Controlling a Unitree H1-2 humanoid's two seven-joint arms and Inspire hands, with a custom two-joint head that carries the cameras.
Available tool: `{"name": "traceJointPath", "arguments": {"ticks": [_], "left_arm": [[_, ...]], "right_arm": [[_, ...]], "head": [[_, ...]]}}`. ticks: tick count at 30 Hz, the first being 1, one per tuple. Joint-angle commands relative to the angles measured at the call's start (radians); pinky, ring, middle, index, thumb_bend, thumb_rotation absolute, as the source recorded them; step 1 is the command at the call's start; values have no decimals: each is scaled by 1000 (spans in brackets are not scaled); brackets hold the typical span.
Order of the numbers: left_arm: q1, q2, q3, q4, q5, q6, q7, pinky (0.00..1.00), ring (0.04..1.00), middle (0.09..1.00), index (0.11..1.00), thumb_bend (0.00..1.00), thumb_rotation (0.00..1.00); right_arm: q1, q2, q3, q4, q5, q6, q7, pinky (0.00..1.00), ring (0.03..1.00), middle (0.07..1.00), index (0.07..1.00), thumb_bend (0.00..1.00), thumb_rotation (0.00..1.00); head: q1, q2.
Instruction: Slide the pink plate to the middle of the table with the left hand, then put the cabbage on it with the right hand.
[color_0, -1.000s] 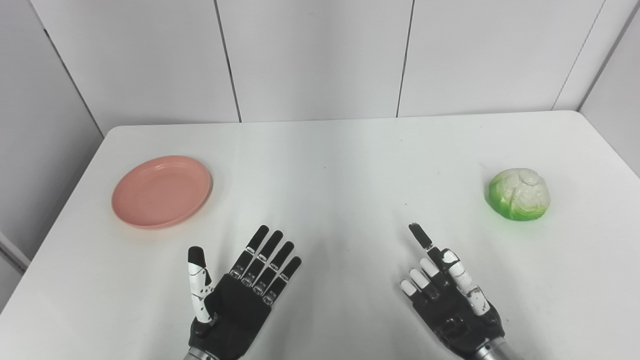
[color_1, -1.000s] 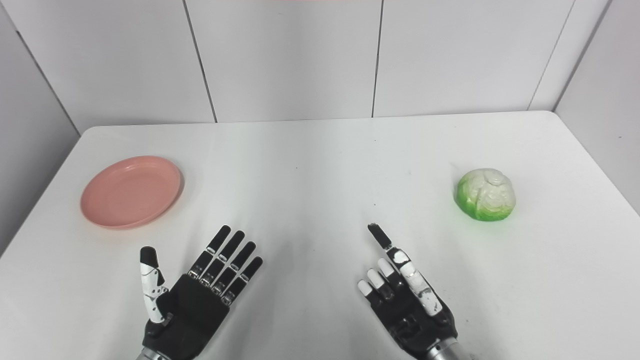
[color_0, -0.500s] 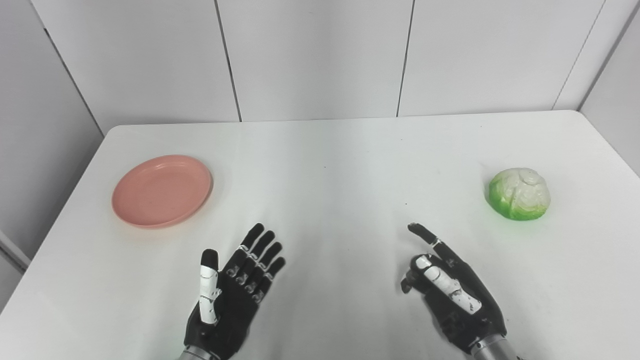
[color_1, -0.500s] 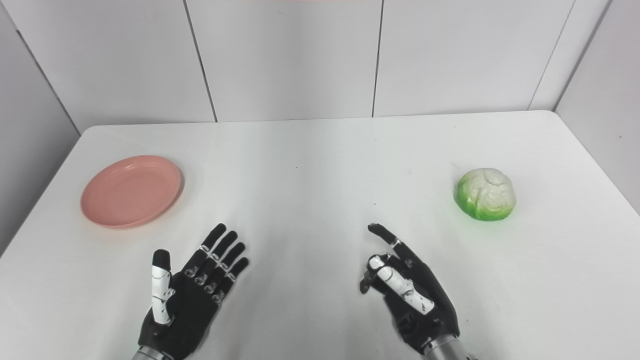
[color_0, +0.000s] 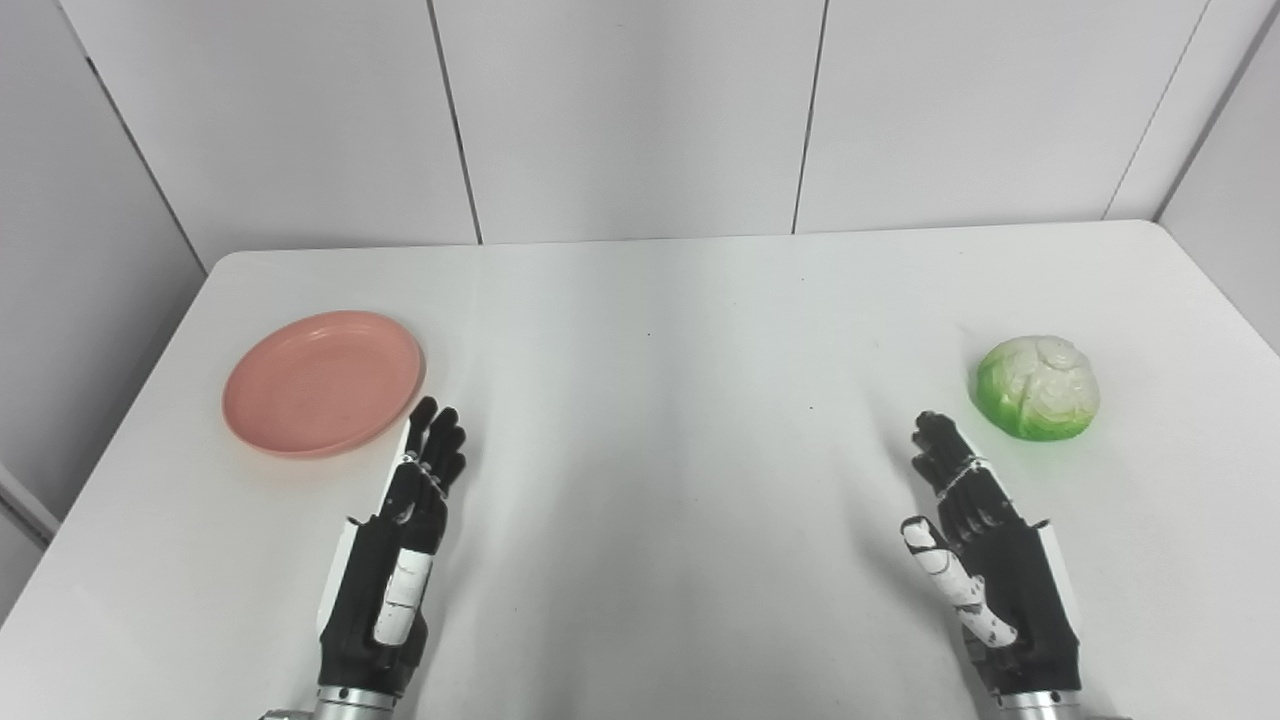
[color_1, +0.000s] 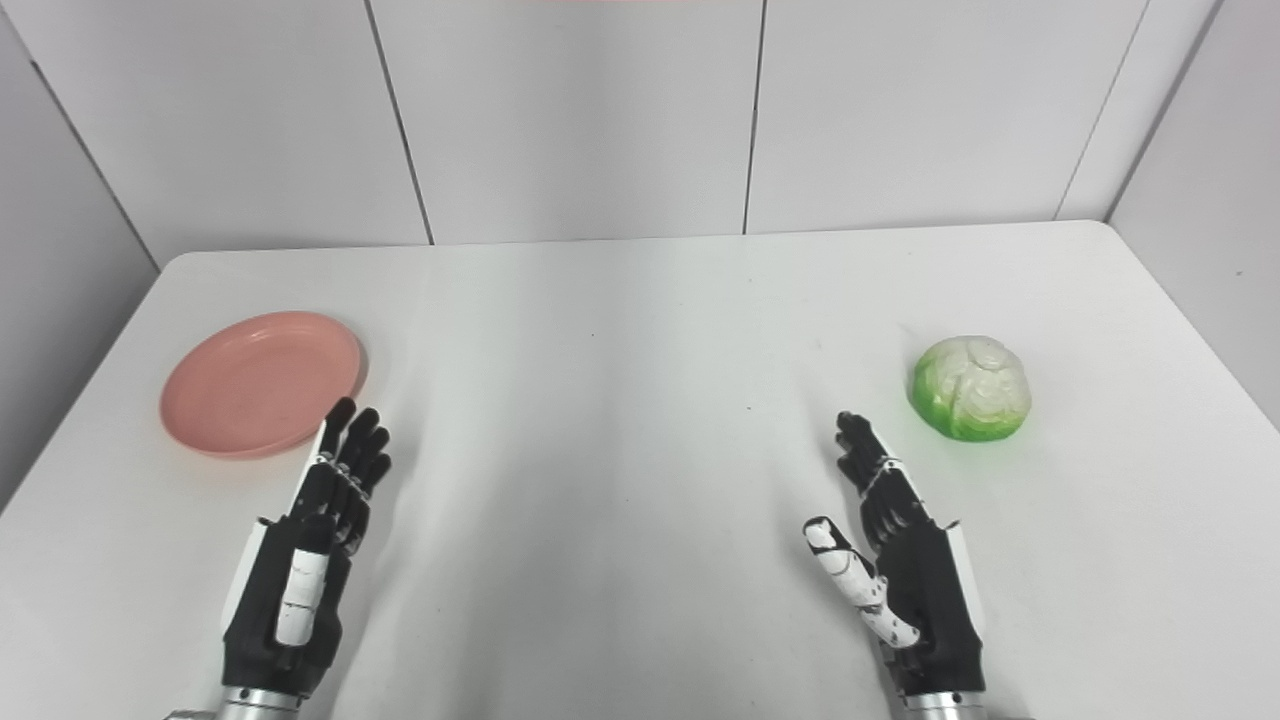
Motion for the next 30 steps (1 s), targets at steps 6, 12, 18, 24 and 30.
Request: {"name": "traceJointPath", "arguments": {"ticks": [6, 12, 18, 24, 30], "left_arm": [[-8, -122, 2, 18, 102, -64, 84, 1000, 998, 1000, 1000, 958, 933], [-6, -131, -16, 37, 144, -73, 123, 1000, 1000, 1000, 1000, 945, 954], [4, -144, -34, 57, 167, -82, 157, 1000, 1000, 1000, 1000, 857, 955], [7, -149, -57, 71, 143, -62, 175, 1000, 1000, 1000, 1000, 827, 960], [15, -157, -76, 104, 147, -82, 188, 1000, 1000, 1000, 1000, 813, 975]], "right_arm": [[-39, 31, -28, 2, -33, -65, -4, 950, 952, 934, 884, 680, 607], [-37, 35, -40, 8, -65, -57, -13, 998, 978, 950, 894, 706, 686], [-37, 28, -40, 11, -78, -51, -9, 980, 976, 953, 899, 710, 742], [-38, 1, -27, 19, -47, -14, 31, 992, 992, 972, 922, 721, 761], [-35, -13, -32, 83, 3, -55, 73, 1000, 997, 982, 929, 714, 715]], "head": [[9, -3], [15, -7], [21, -9], [33, -32], [96, -118]]}}
